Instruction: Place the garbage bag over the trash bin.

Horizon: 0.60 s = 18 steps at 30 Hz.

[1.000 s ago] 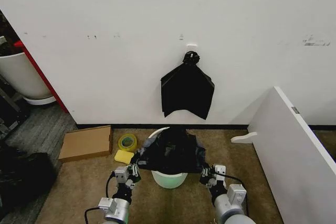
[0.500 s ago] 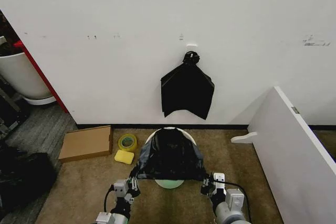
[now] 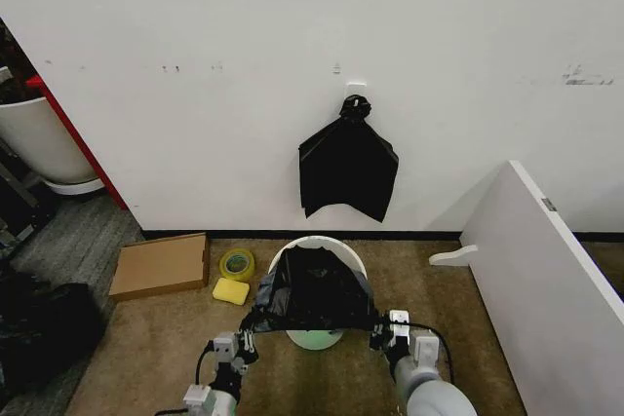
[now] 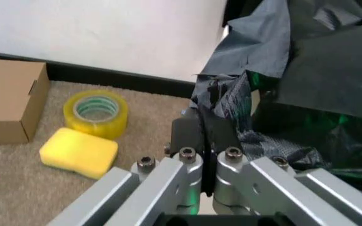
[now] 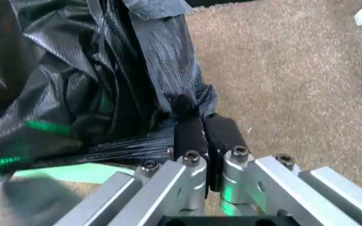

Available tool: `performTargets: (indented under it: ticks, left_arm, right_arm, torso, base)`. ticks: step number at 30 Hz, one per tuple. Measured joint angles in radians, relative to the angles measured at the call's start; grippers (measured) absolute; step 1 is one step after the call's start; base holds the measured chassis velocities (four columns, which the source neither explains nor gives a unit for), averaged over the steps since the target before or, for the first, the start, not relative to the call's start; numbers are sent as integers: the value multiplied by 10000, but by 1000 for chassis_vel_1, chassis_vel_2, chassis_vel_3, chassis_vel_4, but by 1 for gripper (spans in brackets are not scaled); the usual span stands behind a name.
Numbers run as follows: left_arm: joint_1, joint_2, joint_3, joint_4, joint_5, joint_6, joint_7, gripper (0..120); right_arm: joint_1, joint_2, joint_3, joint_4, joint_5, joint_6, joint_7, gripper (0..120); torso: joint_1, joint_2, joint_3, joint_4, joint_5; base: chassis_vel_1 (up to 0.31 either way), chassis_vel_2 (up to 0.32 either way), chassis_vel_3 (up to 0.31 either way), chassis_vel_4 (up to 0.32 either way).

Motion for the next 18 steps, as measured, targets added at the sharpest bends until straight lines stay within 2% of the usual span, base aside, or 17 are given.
performTargets:
  ticks: [8,18]
  left_arm:
    - [-509,-53,30,575,-222,345,-53,0]
    - [-903,-177,-10,879,-296,484,-179,0]
  right_arm:
    - [59,28,-26,-323,-5,125,-334,0]
    - [243,11,-38,-541,-8,458,-575,0]
  torso:
    - [0,0,0,0,1]
    - [0,0,-1,0,0]
  base:
    - [0,0,0,0]
    - [0,0,0,0]
